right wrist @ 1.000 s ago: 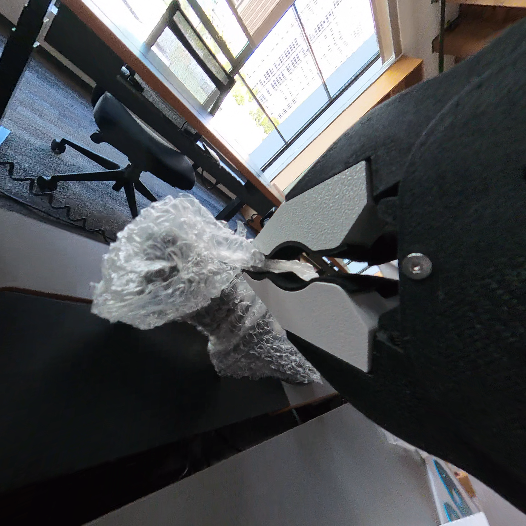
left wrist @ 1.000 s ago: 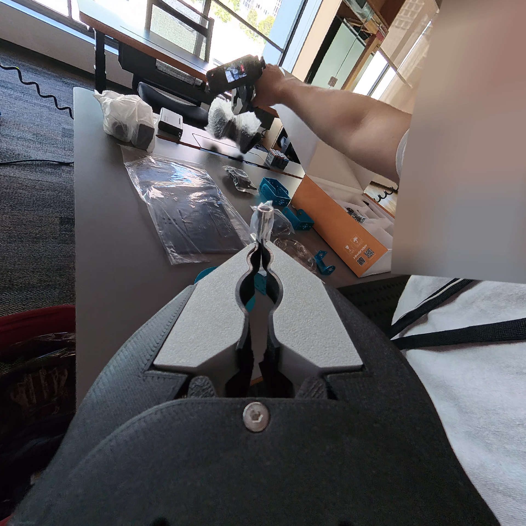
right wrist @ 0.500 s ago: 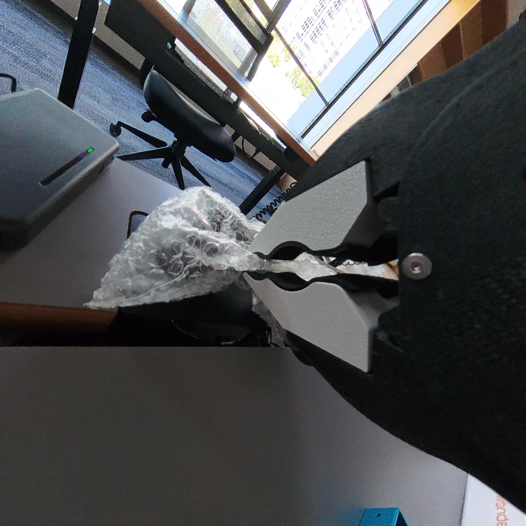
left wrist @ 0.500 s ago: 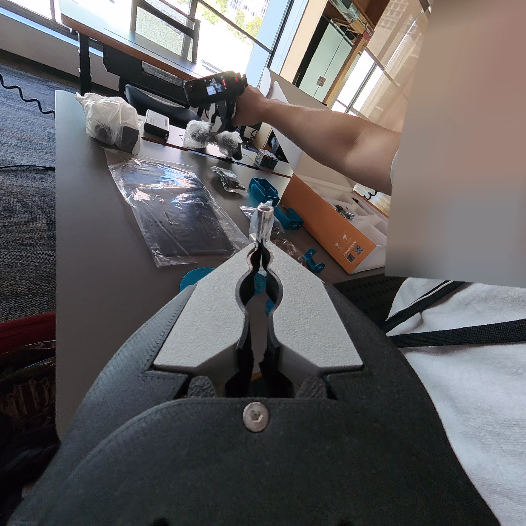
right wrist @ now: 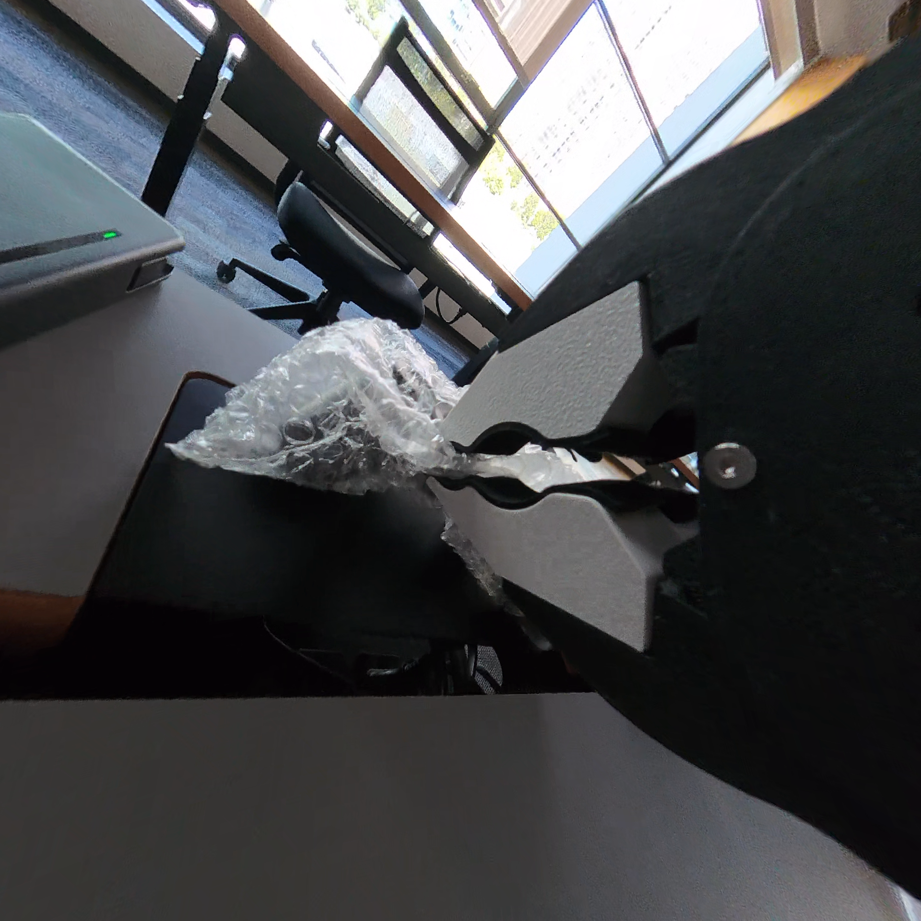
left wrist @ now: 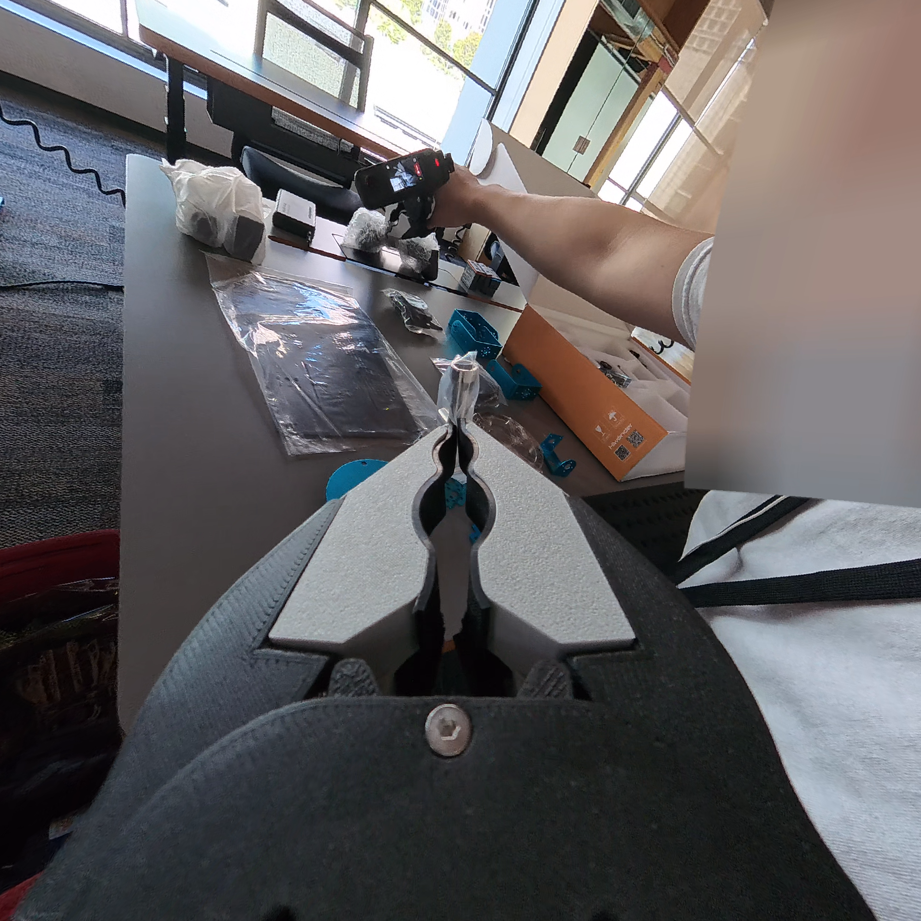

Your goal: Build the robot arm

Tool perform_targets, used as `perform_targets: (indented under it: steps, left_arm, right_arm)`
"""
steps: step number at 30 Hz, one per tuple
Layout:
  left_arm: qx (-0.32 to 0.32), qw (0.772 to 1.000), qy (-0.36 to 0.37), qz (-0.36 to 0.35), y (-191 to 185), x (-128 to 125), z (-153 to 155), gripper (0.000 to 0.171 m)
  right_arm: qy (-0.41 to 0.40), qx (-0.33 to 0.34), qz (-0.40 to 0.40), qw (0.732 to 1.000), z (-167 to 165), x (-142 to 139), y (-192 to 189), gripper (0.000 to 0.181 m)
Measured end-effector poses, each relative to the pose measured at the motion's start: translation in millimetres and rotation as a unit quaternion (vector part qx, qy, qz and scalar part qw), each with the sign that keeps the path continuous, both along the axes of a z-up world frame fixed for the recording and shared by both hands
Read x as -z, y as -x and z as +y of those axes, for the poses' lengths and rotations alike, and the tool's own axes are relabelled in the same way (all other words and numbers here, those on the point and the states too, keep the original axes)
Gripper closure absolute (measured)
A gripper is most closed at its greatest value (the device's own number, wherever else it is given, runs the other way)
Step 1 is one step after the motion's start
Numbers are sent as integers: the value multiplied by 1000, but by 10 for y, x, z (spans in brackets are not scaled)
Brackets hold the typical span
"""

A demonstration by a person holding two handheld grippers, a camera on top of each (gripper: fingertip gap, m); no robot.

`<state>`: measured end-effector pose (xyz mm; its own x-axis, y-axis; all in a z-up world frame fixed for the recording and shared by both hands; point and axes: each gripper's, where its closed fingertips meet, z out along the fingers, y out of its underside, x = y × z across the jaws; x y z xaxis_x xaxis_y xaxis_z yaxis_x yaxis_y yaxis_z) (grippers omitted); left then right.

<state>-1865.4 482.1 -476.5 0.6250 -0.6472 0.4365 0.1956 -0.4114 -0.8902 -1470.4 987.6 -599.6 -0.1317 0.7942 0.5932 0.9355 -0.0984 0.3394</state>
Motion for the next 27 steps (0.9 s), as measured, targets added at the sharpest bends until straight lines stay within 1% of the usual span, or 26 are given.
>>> perform_targets:
  steps: [3,6,8,9,12,15,18,22,25,27]
  left_arm:
    - [-1,1000,-2,3,0,-27,6,171]
    - [2,1000,-7,7,-29,-48,-13,171]
    - [3,1000,-7,6,-50,-46,-30,171]
    - [4,1000,-7,3,-62,-45,-42,171]
    - [5,1000,-6,1,-85,-49,-66,171]
    - [6,1000,-12,1,-107,-105,-80,171]
    - [5,1000,-21,6,-119,-191,-99,171]
    - [11,999,-35,11,-190,-318,-131,171]
    - [18,998,-50,20,-314,-402,-137,171]
    - [27,998,-59,18,-416,-483,-113,171]
  right_arm:
    - [-10,28,16,999,12,-16,0,179]
    - [-19,39,21,999,4,-91,18,167]
    - [-17,43,32,998,-32,-136,54,162]
    - [-16,40,38,998,-54,-160,86,158]
    - [-18,27,37,999,-129,-260,132,154]
    - [-29,19,40,999,-198,-428,186,149]
    - [-49,-4,57,997,-300,-677,301,148]
    - [-82,-41,79,993,-540,-1111,446,146]
    - [-124,-76,105,984,-826,-1535,542,146]
    - [-154,-94,151,972,-1106,-1841,607,148]
